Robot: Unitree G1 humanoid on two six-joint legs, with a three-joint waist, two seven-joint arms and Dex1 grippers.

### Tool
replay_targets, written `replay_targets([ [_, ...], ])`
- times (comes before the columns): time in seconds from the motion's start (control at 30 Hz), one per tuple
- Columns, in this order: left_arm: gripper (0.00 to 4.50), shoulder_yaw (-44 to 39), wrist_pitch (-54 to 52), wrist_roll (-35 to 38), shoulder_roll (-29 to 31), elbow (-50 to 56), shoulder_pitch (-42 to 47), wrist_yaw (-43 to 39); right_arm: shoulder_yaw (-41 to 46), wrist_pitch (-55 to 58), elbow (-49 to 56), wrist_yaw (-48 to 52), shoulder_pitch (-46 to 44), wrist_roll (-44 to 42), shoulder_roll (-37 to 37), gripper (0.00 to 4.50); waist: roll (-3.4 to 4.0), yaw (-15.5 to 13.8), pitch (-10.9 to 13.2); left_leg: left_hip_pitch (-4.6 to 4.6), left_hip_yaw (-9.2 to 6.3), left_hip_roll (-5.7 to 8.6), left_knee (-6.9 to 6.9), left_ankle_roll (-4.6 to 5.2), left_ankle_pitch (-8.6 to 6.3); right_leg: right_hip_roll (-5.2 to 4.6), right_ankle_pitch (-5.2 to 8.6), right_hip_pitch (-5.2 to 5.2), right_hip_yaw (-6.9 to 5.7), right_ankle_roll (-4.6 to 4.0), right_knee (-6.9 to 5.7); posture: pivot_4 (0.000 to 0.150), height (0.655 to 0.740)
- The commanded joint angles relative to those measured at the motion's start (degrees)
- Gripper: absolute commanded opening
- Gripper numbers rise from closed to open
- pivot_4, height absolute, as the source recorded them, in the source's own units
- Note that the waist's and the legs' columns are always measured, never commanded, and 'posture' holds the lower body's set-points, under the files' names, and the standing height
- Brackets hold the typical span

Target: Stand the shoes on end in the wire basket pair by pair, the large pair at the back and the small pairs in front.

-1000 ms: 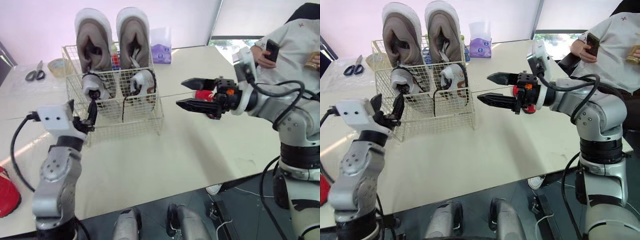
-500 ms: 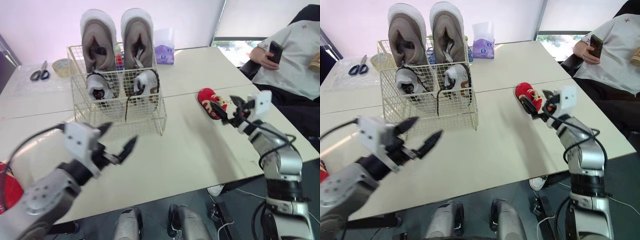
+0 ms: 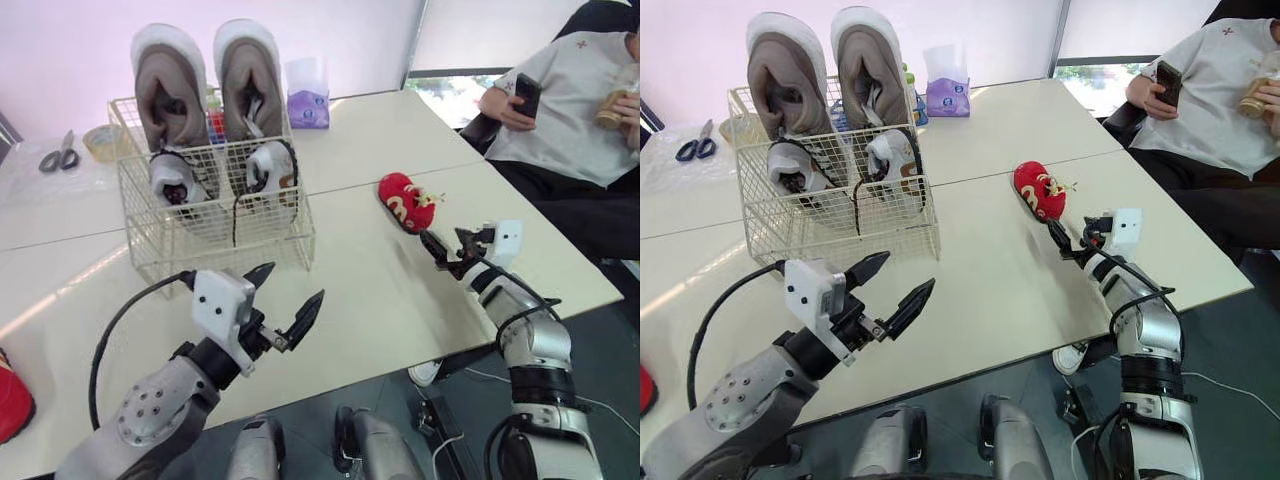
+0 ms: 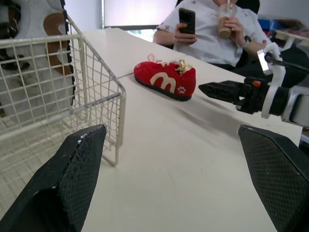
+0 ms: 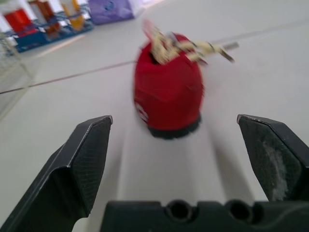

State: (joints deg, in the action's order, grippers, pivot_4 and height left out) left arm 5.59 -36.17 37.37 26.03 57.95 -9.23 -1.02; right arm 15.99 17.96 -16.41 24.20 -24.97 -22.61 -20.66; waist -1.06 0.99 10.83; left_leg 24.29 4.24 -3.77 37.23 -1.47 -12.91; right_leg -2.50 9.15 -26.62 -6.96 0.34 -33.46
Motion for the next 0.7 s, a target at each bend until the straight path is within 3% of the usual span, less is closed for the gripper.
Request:
replay_targets([
  [0.03,4.47,0.91,2.26,-2.86,-1.41,-0.22,-0.95,-0.40,0.16,-4.92,-5.33,1.13,-4.78,0.76,0.49,4.50,0.02,0.01,0.01,0.00,0.04,0.01,0.00,0.02,0.01,-0.01,0.00,-0.01,0.04,0.00,0.01,0.150,0.7400],
  [0.43,4.47,0.17,3.71,-8.08,-3.52,-1.17,-4.66,-2.54,-1.66,-14.26,-20.20,5.11,-11.66,4.01,0.83,4.50,0.04,-0.35,0.00,0.03,0.09,0.23,-0.01,0.14,0.01,-0.04,-0.02,0.01,0.48,0.02,-0.05,0.150,0.7400],
  [0.67,4.47,-0.41,1.70,-8.37,-4.27,-0.43,-4.54,-3.05,-0.59,-22.00,-39.85,2.37,-20.26,6.27,1.09,4.50,0.05,-0.14,0.01,-0.06,0.09,0.22,0.02,0.16,0.02,0.03,-0.02,0.01,0.49,0.01,-0.12,0.150,0.7400],
  [0.7,4.49,-0.90,1.43,-8.07,-4.17,-0.19,-4.66,-3.18,-0.50,-23.07,-41.81,2.22,-21.02,6.55,0.99,4.25,0.05,-0.16,0.00,-0.07,0.08,0.21,0.02,0.17,0.03,0.03,-0.02,0.02,0.48,0.00,-0.12,0.150,0.7400],
])
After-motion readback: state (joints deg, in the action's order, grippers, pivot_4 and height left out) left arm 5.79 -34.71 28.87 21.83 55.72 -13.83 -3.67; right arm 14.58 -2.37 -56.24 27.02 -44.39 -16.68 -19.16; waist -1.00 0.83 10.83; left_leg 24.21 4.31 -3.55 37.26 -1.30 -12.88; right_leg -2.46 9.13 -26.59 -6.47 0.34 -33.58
